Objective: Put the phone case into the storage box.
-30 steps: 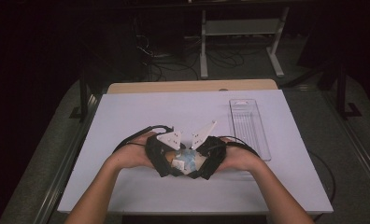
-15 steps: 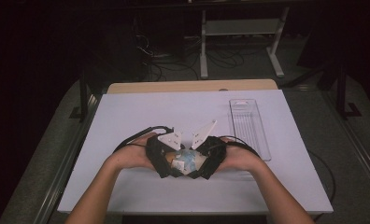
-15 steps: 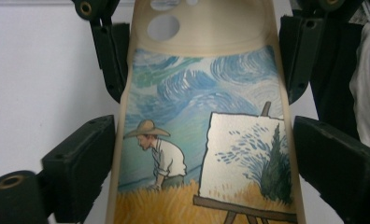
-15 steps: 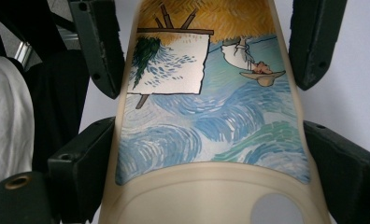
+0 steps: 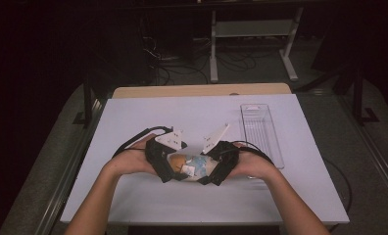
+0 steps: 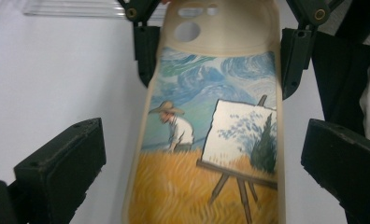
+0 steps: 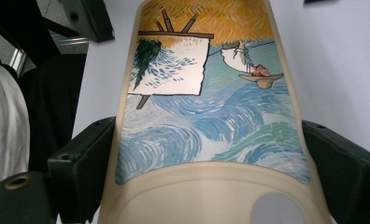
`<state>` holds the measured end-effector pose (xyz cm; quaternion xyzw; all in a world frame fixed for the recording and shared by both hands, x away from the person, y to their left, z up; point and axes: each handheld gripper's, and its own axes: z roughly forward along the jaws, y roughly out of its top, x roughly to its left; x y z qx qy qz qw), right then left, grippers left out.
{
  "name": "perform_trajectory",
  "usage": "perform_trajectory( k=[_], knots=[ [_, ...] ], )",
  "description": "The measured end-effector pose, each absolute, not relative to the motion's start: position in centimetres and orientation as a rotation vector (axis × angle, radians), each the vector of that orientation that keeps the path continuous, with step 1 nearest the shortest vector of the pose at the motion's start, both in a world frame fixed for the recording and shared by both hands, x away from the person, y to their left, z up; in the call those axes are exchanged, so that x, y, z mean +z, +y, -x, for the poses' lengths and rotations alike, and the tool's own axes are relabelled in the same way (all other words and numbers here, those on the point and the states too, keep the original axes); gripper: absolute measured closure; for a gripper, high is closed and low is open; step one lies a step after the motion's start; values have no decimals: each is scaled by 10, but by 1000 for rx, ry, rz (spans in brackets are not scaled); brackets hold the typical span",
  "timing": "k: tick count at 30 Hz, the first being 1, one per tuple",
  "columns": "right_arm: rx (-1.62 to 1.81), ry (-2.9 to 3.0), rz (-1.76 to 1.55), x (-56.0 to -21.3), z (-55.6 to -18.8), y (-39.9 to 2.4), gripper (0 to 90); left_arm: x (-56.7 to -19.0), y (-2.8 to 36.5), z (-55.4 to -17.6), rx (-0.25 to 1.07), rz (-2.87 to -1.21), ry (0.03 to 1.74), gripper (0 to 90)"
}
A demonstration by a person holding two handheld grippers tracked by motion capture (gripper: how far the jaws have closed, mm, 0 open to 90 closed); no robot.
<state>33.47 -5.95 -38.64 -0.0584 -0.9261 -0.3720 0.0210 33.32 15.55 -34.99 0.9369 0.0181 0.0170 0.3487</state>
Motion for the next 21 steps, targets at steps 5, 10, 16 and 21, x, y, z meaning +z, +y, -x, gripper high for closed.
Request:
perform_trajectory(
  k=[5,10,16,21],
  knots=[
    [-1166,-2884,209,-386,-336,-62,99,-345,166,-335,63,-2405,109,0],
    [-1143,-2894,270,-386,-338,-67,100,-345,174,-336,76,-2398,151,0],
    [-1168,-2899,316,-386,-342,-72,100,-347,184,-337,121,-2401,203,0],
    [-1172,-2899,349,-384,-344,-77,101,-350,195,-336,142,-2394,267,0]
  ],
)
